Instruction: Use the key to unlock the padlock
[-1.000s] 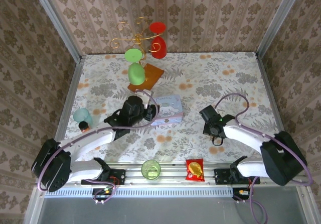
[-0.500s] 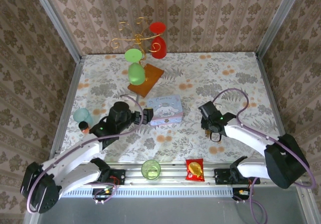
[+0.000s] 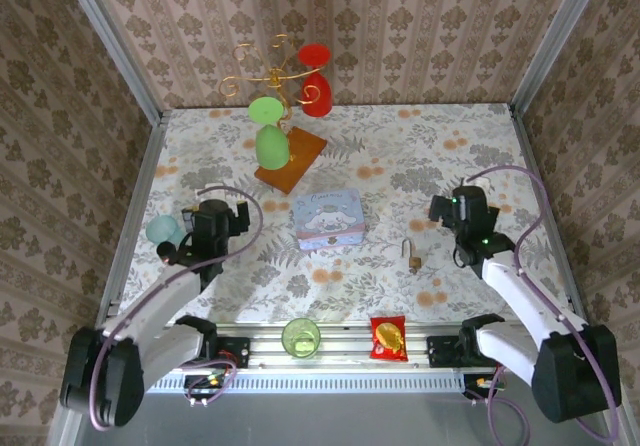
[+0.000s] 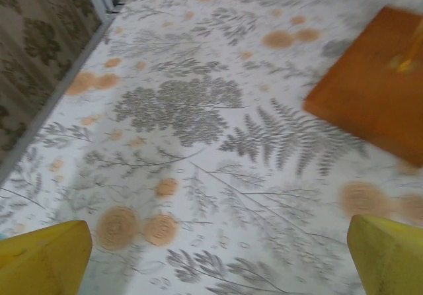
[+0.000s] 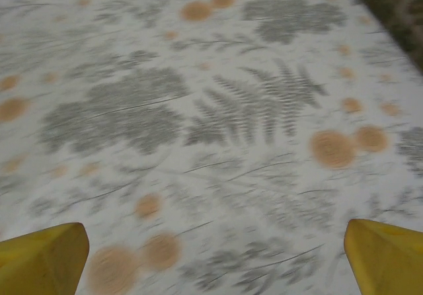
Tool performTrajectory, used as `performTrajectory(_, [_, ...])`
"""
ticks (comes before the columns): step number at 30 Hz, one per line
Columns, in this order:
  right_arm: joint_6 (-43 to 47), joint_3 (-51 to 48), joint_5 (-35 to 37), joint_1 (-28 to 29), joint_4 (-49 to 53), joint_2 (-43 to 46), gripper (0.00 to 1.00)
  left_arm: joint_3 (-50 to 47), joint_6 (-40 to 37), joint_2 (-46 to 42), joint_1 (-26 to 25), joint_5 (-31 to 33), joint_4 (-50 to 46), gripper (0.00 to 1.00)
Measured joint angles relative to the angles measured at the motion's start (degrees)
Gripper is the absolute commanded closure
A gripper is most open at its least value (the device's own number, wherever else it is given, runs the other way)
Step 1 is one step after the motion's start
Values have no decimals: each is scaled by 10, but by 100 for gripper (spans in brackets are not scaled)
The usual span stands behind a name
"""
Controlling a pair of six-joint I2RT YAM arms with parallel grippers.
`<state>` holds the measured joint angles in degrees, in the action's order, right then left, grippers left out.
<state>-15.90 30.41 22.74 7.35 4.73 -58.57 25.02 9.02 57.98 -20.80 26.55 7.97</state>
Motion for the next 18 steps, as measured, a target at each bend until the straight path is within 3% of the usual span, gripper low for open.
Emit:
performTrajectory(5, [60,-94,-8,-33,-170,-75,1,0,-80,101,54,3,119,0])
performTrajectory(9, [89,-97,-17,-37,-288,-140,0,1,-101,199,125,-32,195,0])
performTrajectory(13, [96,-97,-48,-50,-439,-207,0,-5,-117,248,145,-80,288,0])
performTrajectory(16, [104,-94,-80,-53,-494,-277,0,-34,-117,290,167,-115,396,0])
performTrajectory(18, [109,-94,-95,-54,-495,-292,0,-50,-116,308,177,-131,418,0])
